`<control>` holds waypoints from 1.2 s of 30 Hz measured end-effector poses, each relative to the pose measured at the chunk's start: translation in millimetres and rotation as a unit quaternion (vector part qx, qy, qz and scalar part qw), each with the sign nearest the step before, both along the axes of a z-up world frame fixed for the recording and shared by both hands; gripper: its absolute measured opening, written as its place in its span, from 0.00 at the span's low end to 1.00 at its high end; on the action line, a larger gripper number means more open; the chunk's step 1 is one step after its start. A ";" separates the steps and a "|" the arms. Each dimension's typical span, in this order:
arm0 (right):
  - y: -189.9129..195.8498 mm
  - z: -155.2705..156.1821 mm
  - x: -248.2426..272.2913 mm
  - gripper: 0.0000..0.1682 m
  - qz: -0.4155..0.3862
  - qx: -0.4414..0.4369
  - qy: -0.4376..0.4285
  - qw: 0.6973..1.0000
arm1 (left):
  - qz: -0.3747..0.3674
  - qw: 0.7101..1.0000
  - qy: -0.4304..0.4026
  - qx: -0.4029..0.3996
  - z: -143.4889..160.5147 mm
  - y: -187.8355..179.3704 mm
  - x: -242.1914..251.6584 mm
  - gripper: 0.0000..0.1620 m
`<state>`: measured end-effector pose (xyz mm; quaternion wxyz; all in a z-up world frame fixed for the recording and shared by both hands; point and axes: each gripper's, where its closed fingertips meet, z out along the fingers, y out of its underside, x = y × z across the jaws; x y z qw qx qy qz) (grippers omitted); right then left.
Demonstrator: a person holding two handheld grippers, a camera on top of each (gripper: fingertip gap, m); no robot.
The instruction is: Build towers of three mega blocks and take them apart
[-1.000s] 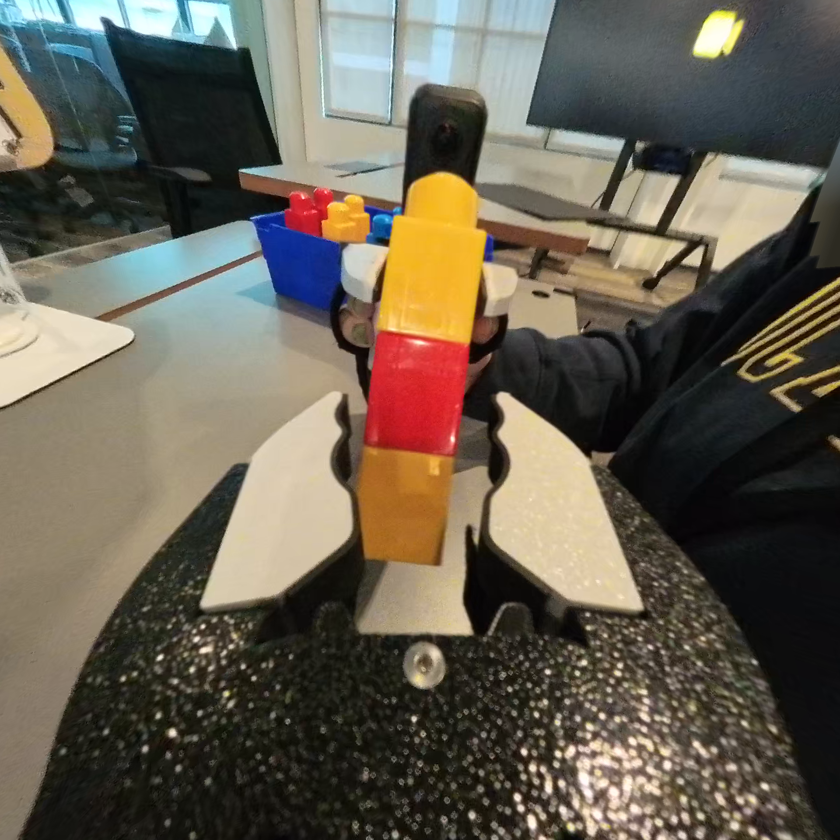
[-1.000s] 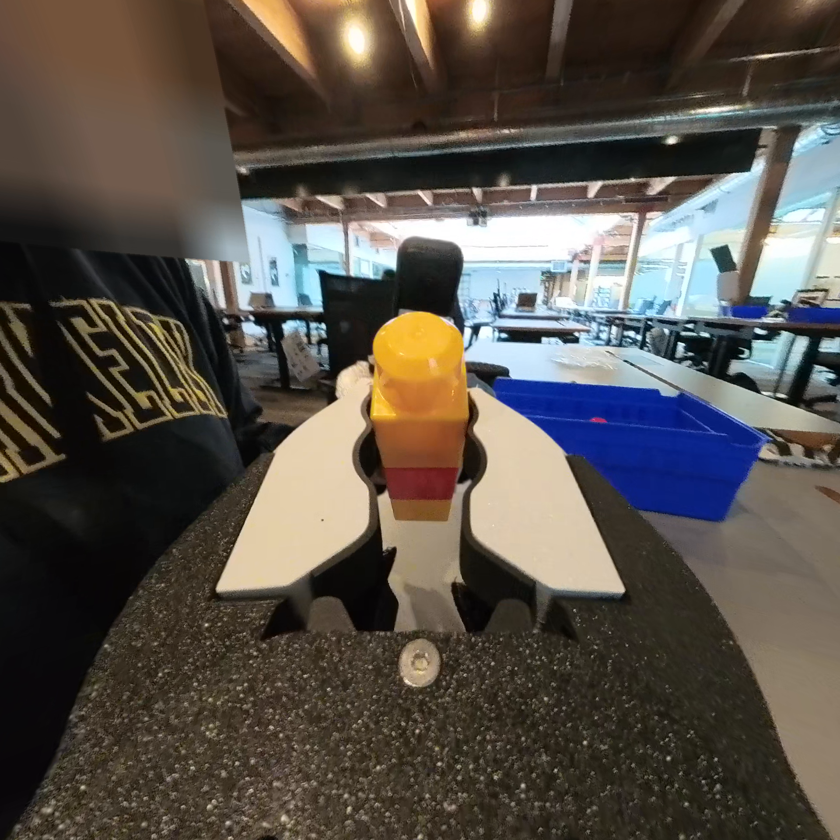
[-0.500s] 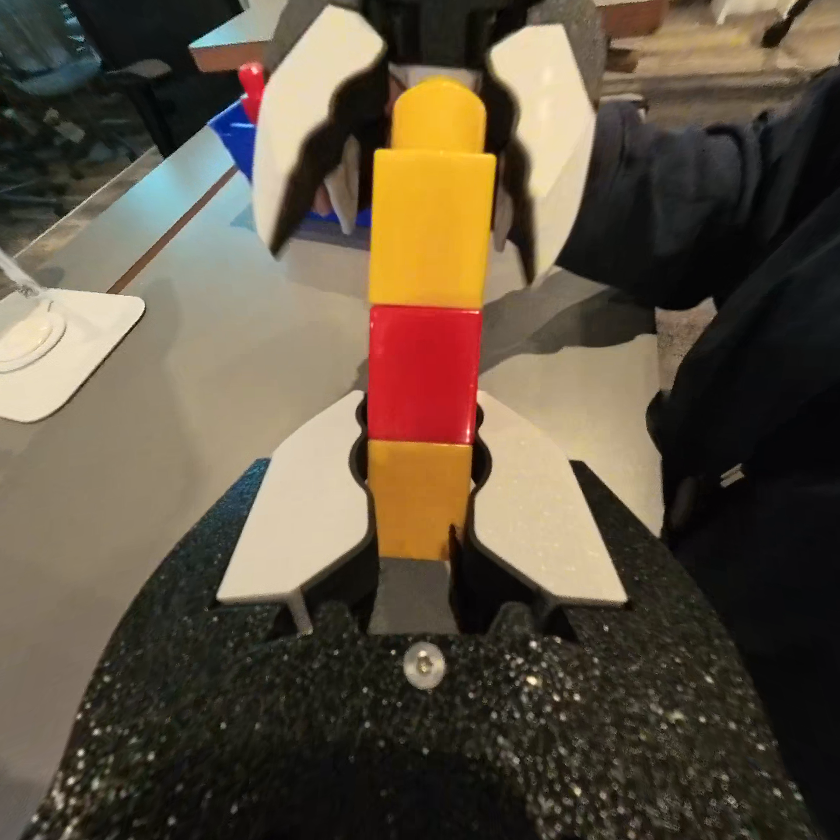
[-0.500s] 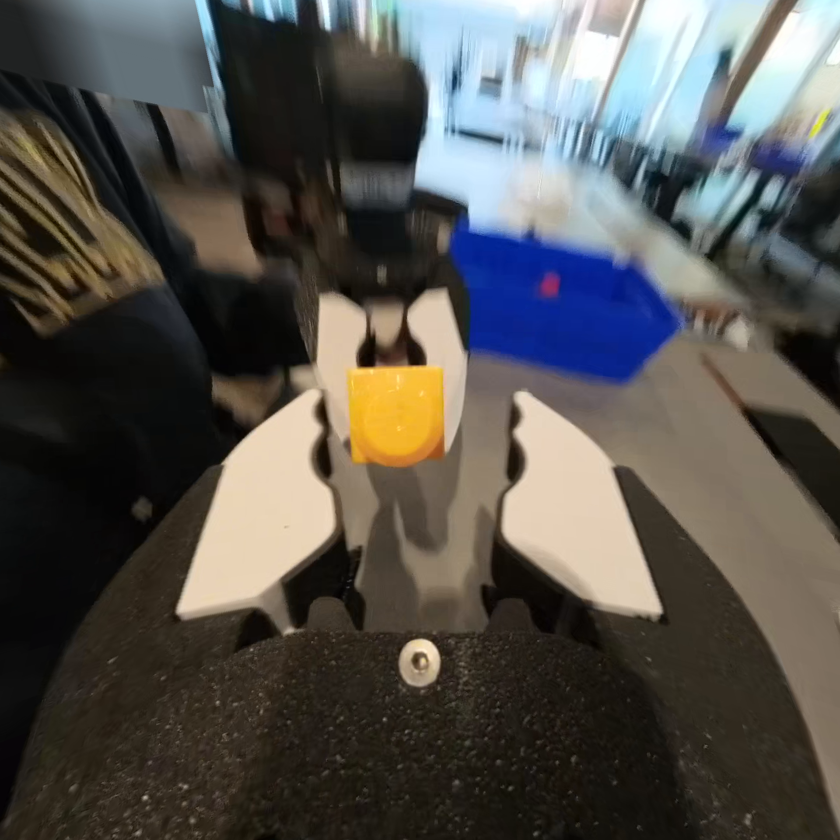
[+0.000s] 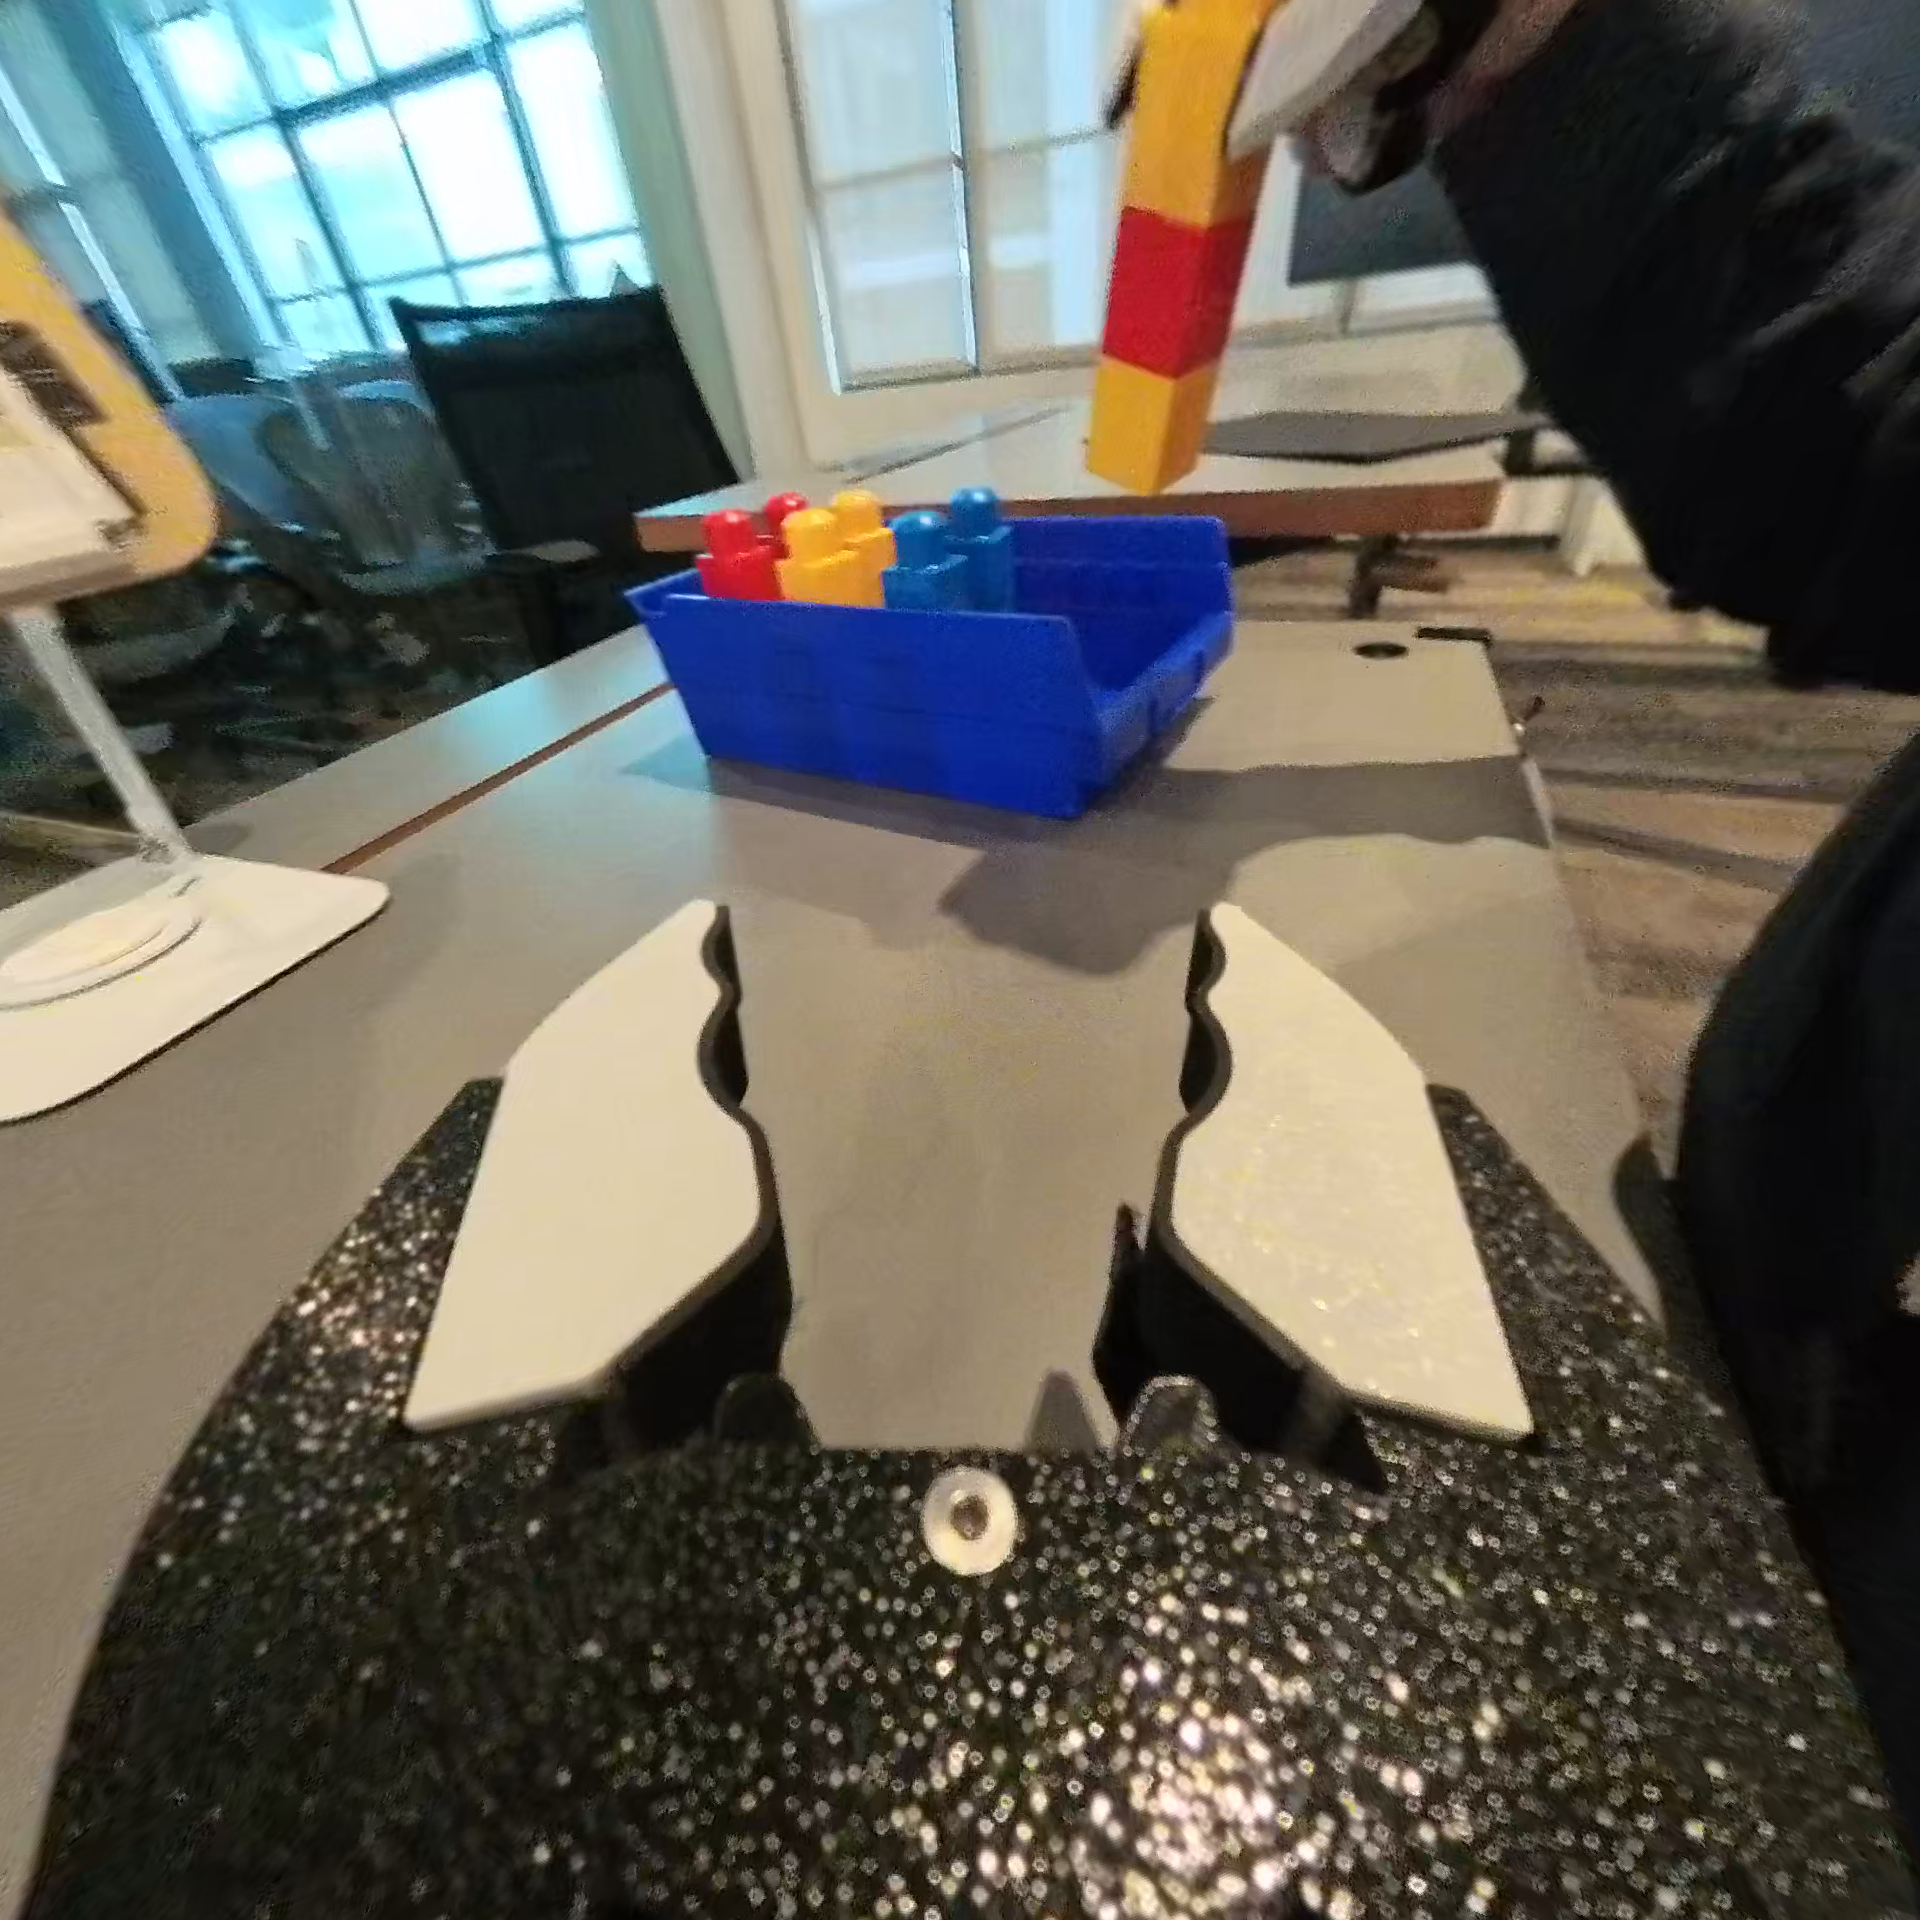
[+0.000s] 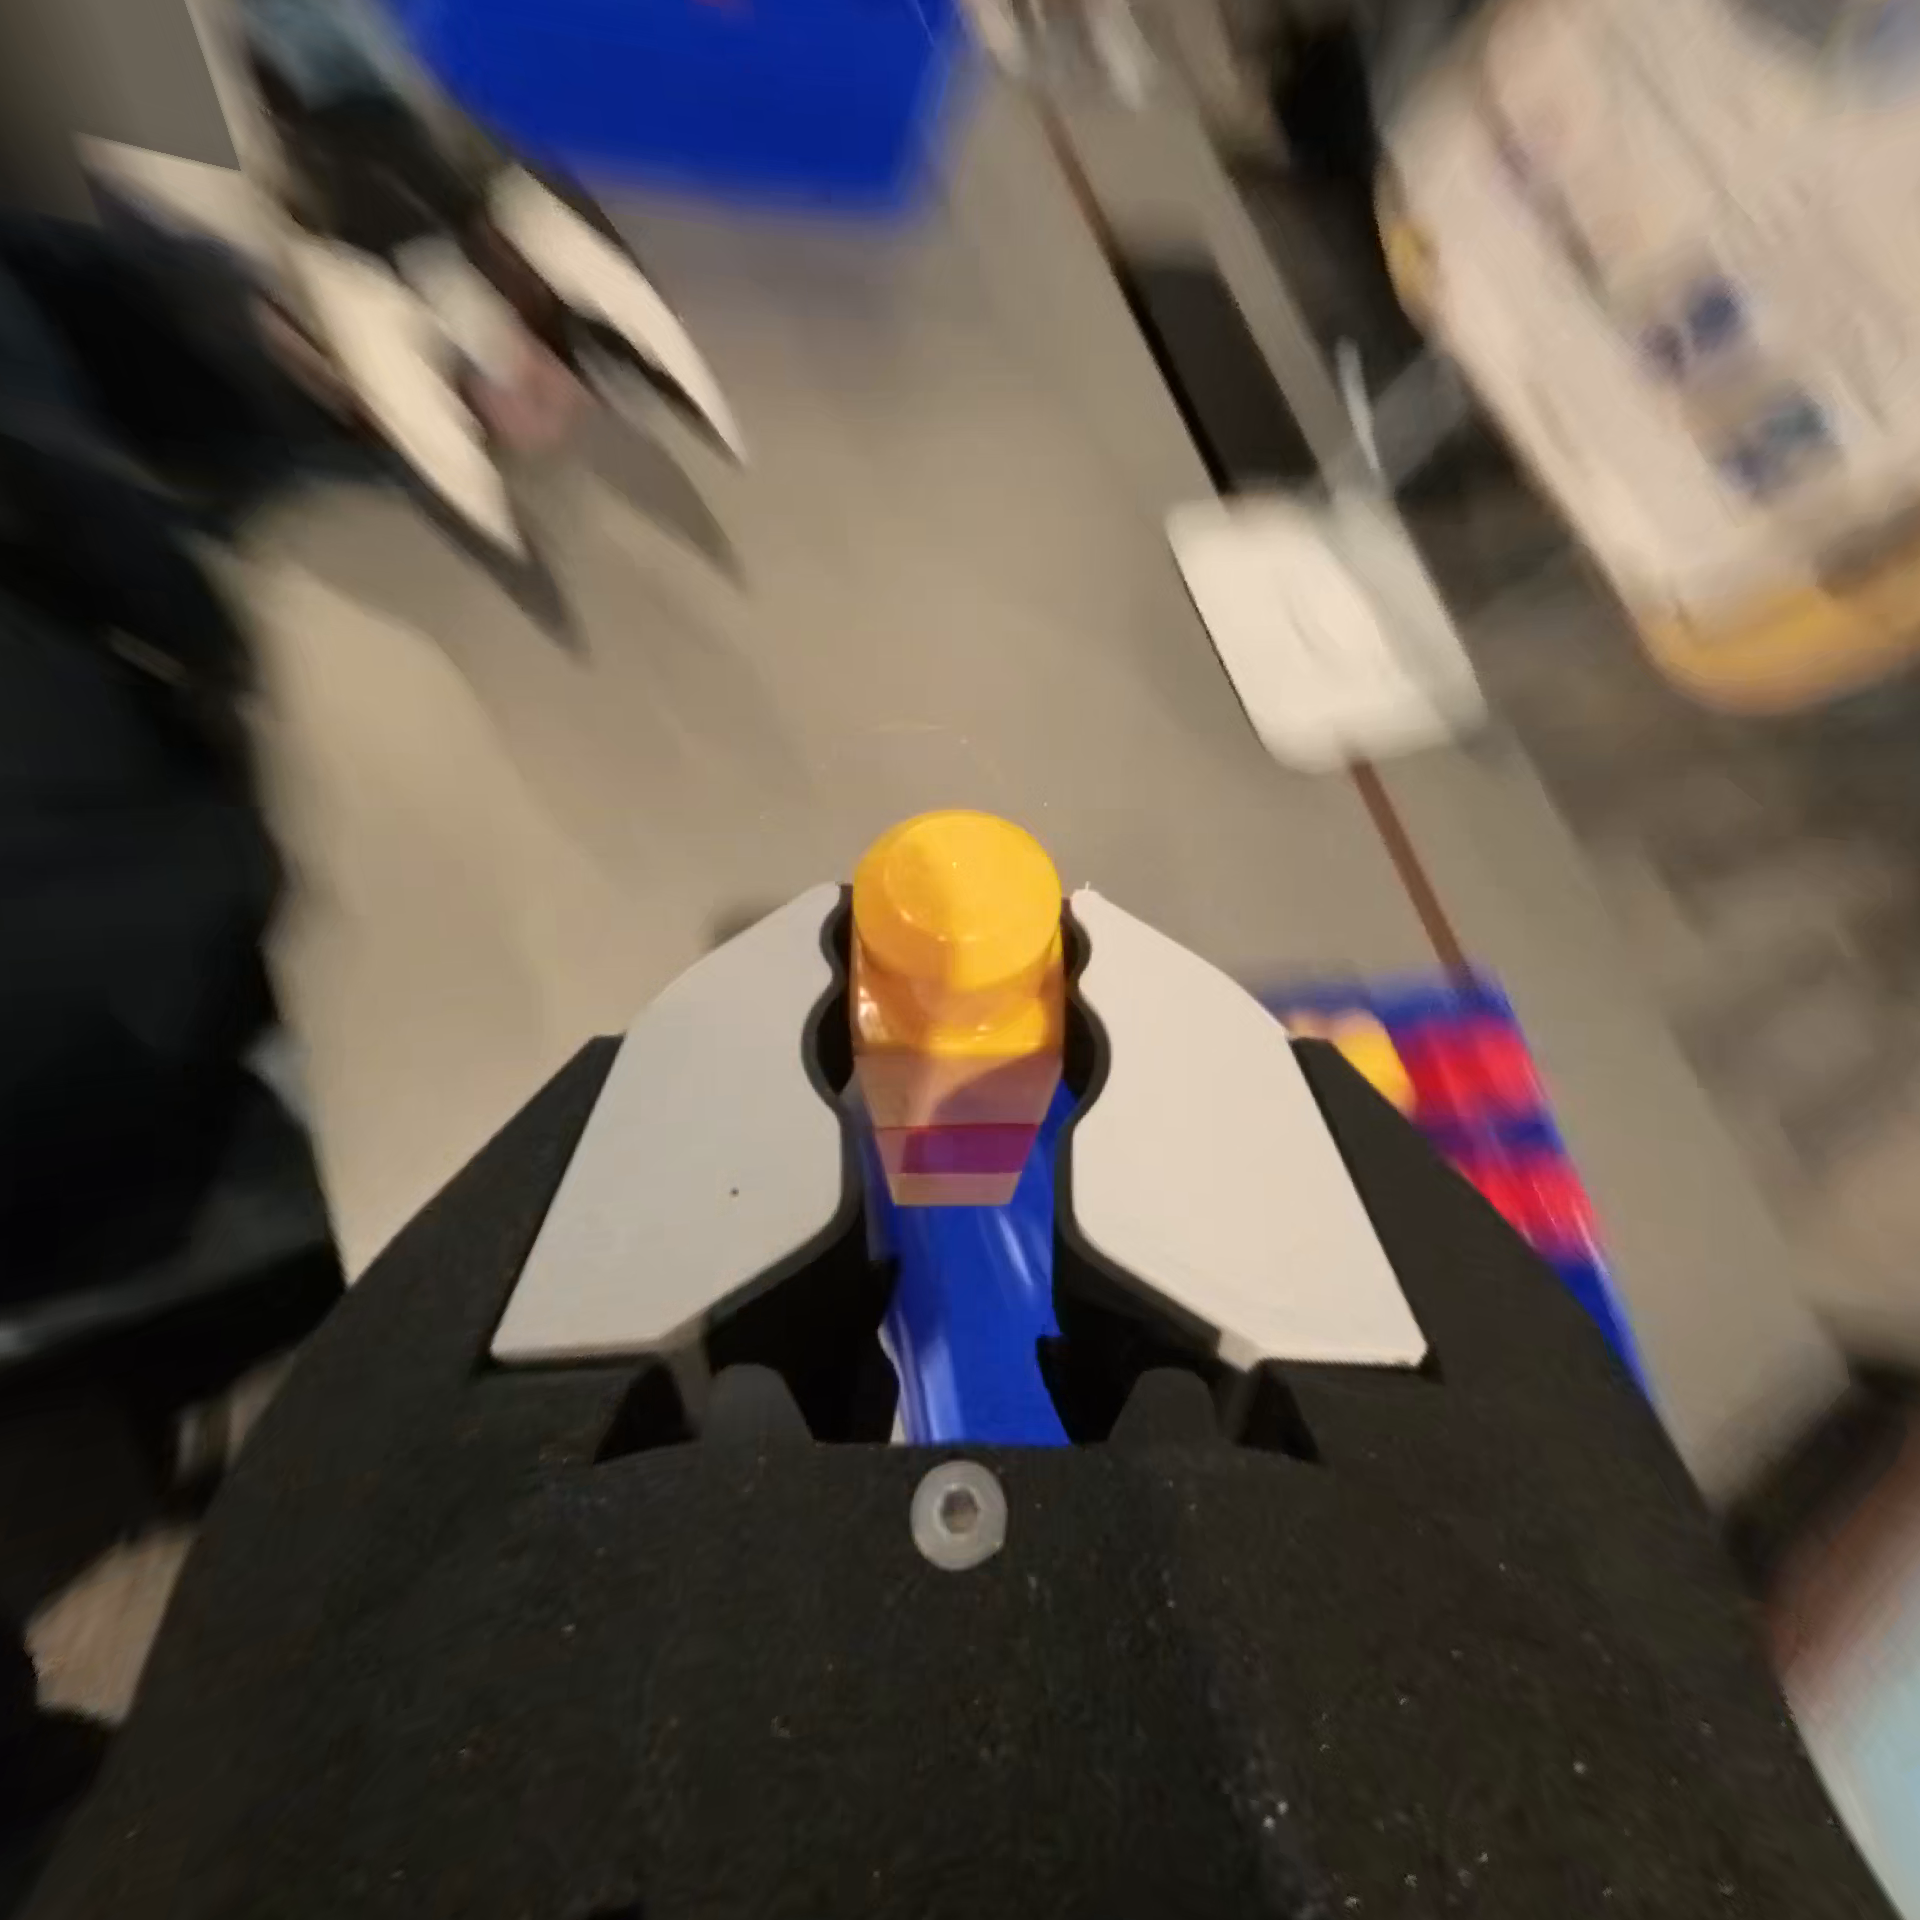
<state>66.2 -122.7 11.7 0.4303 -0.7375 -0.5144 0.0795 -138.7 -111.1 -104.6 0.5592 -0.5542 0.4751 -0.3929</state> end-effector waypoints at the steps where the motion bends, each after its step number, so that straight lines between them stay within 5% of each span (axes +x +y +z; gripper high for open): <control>1: 6.2 -6.5 19.2 0.22 -0.028 -0.017 -0.033 0.999 | 0.010 1.000 -0.010 -0.004 -3.4 4.7 -1.7 0.51; 6: 34.3 -65.5 39.5 0.22 -0.018 -0.080 -0.082 0.993 | 0.014 1.000 -0.020 -0.005 -8.2 10.5 -8.2 0.42; 12: 46.3 -96.7 31.4 0.22 0.030 -0.030 0.066 0.997 | 0.030 0.999 -0.040 0.010 -5.3 13.3 -17.1 0.38; 18: 48.4 -120.0 36.6 0.22 0.032 -0.039 0.112 0.992 | 0.015 0.999 -0.024 -0.017 -15.8 13.8 -10.6 0.37; 26: 51.7 -136.6 39.5 0.22 0.041 -0.062 0.112 0.991 | 0.017 0.999 -0.024 -0.026 -17.6 15.4 -11.3 0.37; 36: 46.3 -106.3 42.3 0.31 0.043 -0.023 0.110 0.993 | 0.008 0.999 -0.027 -0.038 -17.6 14.3 -11.0 0.37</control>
